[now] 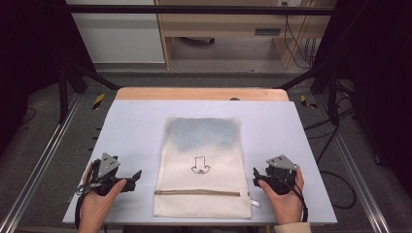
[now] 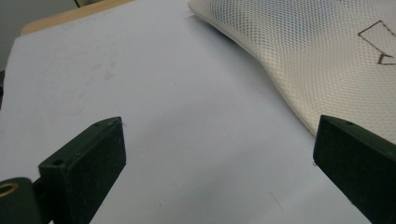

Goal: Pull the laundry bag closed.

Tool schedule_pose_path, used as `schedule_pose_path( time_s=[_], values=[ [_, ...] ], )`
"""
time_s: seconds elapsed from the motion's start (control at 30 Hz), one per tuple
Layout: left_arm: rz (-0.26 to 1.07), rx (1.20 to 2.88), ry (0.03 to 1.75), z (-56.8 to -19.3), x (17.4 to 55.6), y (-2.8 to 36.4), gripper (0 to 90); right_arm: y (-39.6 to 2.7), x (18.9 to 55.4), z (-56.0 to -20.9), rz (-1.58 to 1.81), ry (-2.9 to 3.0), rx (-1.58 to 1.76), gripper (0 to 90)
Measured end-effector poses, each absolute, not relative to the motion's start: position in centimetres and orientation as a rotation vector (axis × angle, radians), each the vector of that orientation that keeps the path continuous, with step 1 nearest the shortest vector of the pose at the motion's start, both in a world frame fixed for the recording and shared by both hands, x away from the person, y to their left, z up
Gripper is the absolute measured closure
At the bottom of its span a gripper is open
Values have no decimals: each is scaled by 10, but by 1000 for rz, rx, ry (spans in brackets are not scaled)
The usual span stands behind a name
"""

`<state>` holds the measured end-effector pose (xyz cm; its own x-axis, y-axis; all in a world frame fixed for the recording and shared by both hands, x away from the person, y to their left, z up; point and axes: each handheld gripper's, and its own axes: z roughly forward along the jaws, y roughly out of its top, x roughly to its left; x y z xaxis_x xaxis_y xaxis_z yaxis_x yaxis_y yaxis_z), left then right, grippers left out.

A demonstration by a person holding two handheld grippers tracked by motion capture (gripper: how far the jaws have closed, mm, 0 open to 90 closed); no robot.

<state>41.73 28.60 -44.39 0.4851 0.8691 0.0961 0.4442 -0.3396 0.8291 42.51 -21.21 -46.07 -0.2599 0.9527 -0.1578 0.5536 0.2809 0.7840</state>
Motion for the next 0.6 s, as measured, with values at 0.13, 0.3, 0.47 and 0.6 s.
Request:
schedule_pose_path(
  time_s=[0.13, 0.3, 0.47, 0.6],
  values=[
    [659, 1956, 1072, -447, 405, 292, 40, -208, 422, -460, 812, 1943, 1329, 122],
    [569, 1975, 1047, -453, 402, 299, 40, -205, 417, -458, 821, 1974, 1310, 145],
    [655, 1966, 1092, -445, 402, 298, 45, -199, 411, -456, 823, 2018, 1274, 176],
    [618, 1967, 1090, -447, 400, 298, 44, -188, 409, -454, 842, 2046, 1238, 170]
  ],
)
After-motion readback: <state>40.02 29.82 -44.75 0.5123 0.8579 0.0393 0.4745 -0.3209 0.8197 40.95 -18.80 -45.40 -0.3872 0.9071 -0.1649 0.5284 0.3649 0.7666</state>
